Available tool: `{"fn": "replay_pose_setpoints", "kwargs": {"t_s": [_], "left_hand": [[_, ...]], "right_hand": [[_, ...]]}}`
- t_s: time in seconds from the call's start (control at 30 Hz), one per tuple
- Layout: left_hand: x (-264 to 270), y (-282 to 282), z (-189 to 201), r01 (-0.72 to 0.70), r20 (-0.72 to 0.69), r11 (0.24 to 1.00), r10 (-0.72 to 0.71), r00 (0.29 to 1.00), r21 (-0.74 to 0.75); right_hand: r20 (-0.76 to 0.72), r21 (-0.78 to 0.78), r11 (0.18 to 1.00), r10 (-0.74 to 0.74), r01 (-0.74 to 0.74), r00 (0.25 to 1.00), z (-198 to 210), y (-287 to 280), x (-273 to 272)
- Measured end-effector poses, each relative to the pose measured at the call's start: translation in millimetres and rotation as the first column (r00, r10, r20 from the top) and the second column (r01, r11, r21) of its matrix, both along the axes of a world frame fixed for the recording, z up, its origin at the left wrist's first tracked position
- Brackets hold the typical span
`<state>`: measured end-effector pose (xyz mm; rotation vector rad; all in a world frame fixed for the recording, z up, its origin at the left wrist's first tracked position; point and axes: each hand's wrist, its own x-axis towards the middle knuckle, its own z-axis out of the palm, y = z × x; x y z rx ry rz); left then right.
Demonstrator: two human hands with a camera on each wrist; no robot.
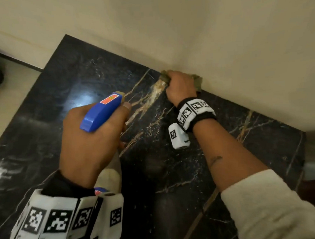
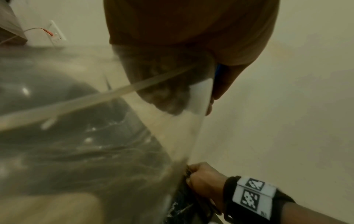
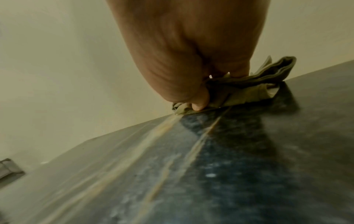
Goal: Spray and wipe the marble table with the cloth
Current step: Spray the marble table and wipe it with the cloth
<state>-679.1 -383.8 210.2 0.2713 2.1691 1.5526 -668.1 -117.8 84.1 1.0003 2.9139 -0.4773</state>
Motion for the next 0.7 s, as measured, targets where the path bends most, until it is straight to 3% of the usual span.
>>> {"fn": "replay_pose_setpoints", "kwargs": {"t_s": [0.07,0.17,0.37,0.47,0.57,0.7], "left_hand": [[-4.6,-7.4,-1.4,-0.005,0.009,1.0,0.005,1.0,0.007],[-10.1,-16.2,-3.1,-0.004,0.039,1.0,0.003,0.999,0.02],[-25.6,-30.7,-4.3,-0.045,0.051,0.997,0.042,0.998,0.06],[-31.8,-38.2,-8.3,-0.048,0.041,0.997,0.046,0.998,0.061],[-35.9,-41.7,-8.2,-0.095,0.061,0.992,0.091,0.994,0.077],[-43.4,-45.9,-6.0,-0.135,0.071,0.988,0.131,0.989,0.068]], "right_hand": [[-0.041,-0.052,0.997,0.059,-0.061,0.997,-0.4,-4.2,-10.5],[-0.047,-0.171,0.984,0.045,-0.053,0.998,12.8,12.7,20.4],[0.14,-0.004,0.974,-0.223,0.225,0.965,37.6,32.9,90.5],[0.245,0.033,0.965,-0.261,0.261,0.934,35.8,27.5,63.1],[0.332,0.046,0.977,-0.21,0.206,0.92,31.2,4.8,7.9],[0.251,-0.003,1.0,-0.018,0.019,0.968,20.2,-40.9,-73.4]]}}
